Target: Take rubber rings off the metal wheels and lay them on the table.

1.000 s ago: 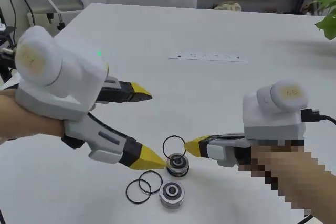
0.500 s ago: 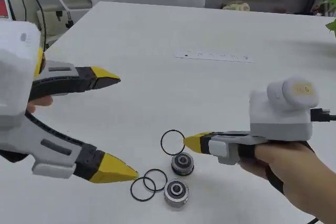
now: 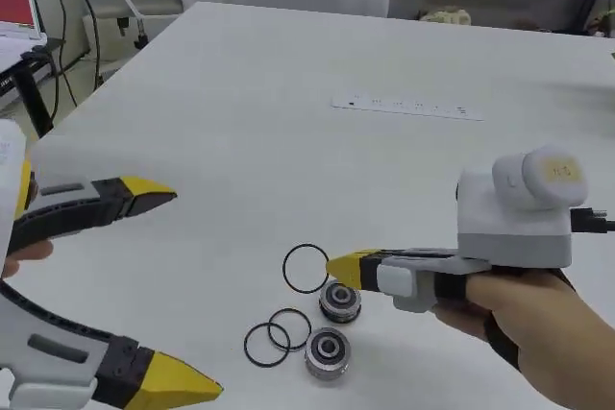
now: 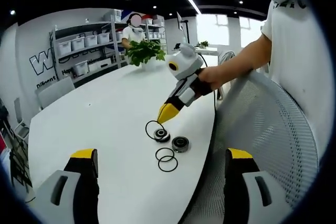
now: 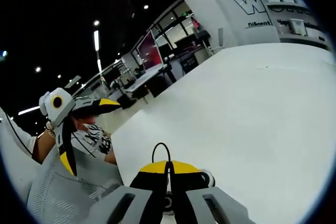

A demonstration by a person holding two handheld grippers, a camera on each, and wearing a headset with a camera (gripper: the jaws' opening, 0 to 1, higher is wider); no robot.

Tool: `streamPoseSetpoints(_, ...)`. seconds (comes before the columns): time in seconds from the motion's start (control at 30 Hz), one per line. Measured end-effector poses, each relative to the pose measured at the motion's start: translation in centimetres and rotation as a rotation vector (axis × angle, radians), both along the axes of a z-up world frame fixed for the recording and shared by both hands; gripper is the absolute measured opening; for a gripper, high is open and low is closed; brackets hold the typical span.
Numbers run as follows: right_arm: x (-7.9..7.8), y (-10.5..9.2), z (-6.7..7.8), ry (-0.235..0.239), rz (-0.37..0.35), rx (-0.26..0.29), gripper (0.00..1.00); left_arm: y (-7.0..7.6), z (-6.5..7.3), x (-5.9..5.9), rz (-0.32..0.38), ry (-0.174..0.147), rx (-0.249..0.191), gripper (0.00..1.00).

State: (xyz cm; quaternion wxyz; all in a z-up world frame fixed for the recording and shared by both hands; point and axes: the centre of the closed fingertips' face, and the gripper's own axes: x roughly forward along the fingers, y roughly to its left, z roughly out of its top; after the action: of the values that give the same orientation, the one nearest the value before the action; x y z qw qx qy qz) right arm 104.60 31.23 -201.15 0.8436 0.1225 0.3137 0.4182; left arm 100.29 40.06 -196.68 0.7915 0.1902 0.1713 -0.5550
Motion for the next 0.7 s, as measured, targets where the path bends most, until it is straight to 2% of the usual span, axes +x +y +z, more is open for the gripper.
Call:
streamPoseSetpoints(0.17,-0.6,0.6,-0.7,0.012,0.038,-0.020,0.00,0.3,-1.6,-0.7,0.030,0.038,0.012,0.98)
streamPoseSetpoints(0.3,-1.4,1.1,-1.6,0.020,0.077,-0.048,0.00,0.0,-3.0,-1.2,0.040,0.046,0.038,0.97)
streamPoseSetpoints(0.37,-1.7,1.4,-2.0,0.018,0.098,-0.063,0.00,-0.1,-3.6,-1.8,0.018,0.075,0.055,0.97)
streamPoseSetpoints(0.43,-2.0,1.6,-2.4,0.010,0.121,-0.091,0.00,-0.1,-3.6,-1.9,0.017,0.083,0.055,0.97)
streamPoseSetpoints(0.53,-2.3,1.9,-2.9,0.005,0.142,-0.111,0.00,-0.1,-3.5,-1.6,0.022,0.072,0.055,0.97)
streamPoseSetpoints(0.7,-2.9,2.2,-3.6,-0.009,0.178,-0.142,0.00,-0.1,-3.7,-1.7,0.029,0.094,0.044,0.94)
